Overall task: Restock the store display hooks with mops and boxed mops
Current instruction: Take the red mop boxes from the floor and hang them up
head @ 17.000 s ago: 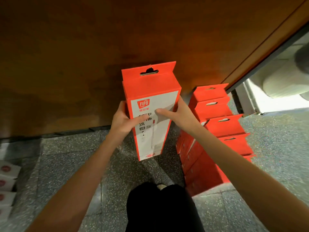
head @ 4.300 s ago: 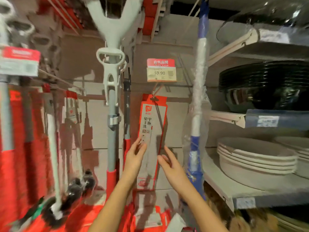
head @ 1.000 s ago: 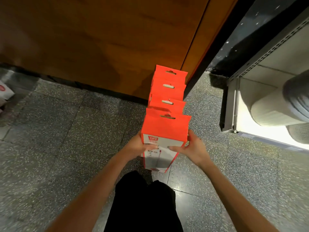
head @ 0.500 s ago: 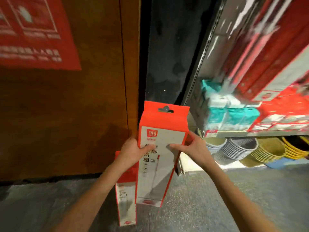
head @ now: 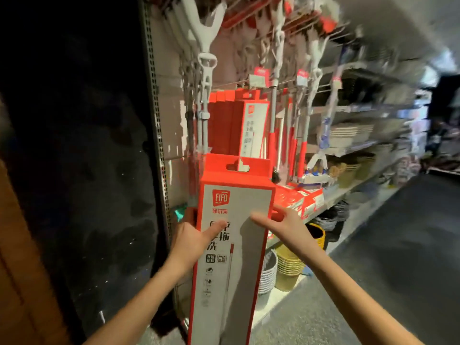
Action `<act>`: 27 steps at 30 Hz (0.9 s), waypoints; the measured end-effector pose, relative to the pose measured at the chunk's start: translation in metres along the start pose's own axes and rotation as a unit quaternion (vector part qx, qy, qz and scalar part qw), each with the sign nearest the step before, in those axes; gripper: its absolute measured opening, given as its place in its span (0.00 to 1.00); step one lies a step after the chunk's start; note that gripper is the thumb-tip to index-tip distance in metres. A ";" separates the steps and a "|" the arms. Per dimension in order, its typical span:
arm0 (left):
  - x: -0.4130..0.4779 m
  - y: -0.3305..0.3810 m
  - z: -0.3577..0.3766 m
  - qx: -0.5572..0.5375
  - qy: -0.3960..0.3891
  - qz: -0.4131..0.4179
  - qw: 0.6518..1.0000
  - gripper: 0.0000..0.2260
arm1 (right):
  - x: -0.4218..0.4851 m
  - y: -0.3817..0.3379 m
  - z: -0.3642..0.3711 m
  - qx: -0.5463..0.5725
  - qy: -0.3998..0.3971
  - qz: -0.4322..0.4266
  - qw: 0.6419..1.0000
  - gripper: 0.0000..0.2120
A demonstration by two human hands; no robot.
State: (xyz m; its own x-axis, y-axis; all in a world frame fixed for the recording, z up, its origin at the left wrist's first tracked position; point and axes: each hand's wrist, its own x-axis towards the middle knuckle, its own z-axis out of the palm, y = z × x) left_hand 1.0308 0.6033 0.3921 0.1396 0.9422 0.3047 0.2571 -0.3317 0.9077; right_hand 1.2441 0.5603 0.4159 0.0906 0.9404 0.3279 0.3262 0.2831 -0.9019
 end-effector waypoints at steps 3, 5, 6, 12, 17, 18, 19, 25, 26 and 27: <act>0.045 0.019 0.073 -0.016 -0.014 0.026 0.999 0.21 | 0.020 0.020 -0.071 0.007 0.040 0.007 0.999 0.16; 0.077 0.040 0.134 -0.031 -0.024 0.040 0.998 0.17 | 0.036 0.041 -0.129 0.012 0.055 0.003 0.998 0.16; 0.086 0.048 0.155 -0.039 -0.023 0.042 0.998 0.14 | 0.041 0.050 -0.149 0.016 0.057 0.003 0.998 0.17; 0.165 0.104 0.307 -0.072 -0.036 0.103 0.991 0.06 | 0.083 0.113 -0.298 0.005 0.053 0.034 0.998 0.10; 0.238 0.129 0.411 -0.063 -0.038 0.113 0.991 0.16 | 0.142 0.153 -0.389 0.026 0.099 0.052 0.993 0.12; 0.255 0.131 0.430 -0.059 -0.041 0.109 0.991 0.16 | 0.156 0.160 -0.406 0.028 0.103 0.048 0.993 0.13; 0.272 0.134 0.448 -0.056 -0.039 0.104 0.992 0.17 | 0.170 0.166 -0.422 0.023 0.107 0.046 0.993 0.14; 0.386 0.125 0.552 -0.055 -0.016 0.089 0.994 0.14 | 0.271 0.221 -0.506 0.010 0.103 0.025 0.994 0.12; 0.406 0.124 0.568 -0.054 -0.013 0.092 0.994 0.13 | 0.291 0.233 -0.520 0.017 0.100 0.024 0.995 0.12; 0.427 0.121 0.586 -0.054 -0.013 0.097 0.994 0.14 | 0.313 0.245 -0.535 0.023 0.094 0.024 0.995 0.13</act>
State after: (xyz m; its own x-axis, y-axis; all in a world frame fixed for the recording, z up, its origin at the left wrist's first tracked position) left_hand 1.6819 0.9366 0.4632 0.2013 0.8591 0.4705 0.1199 -0.4983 0.8587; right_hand 1.8558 0.8228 0.4477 0.2803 0.9024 0.3272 0.2745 0.2512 -0.9282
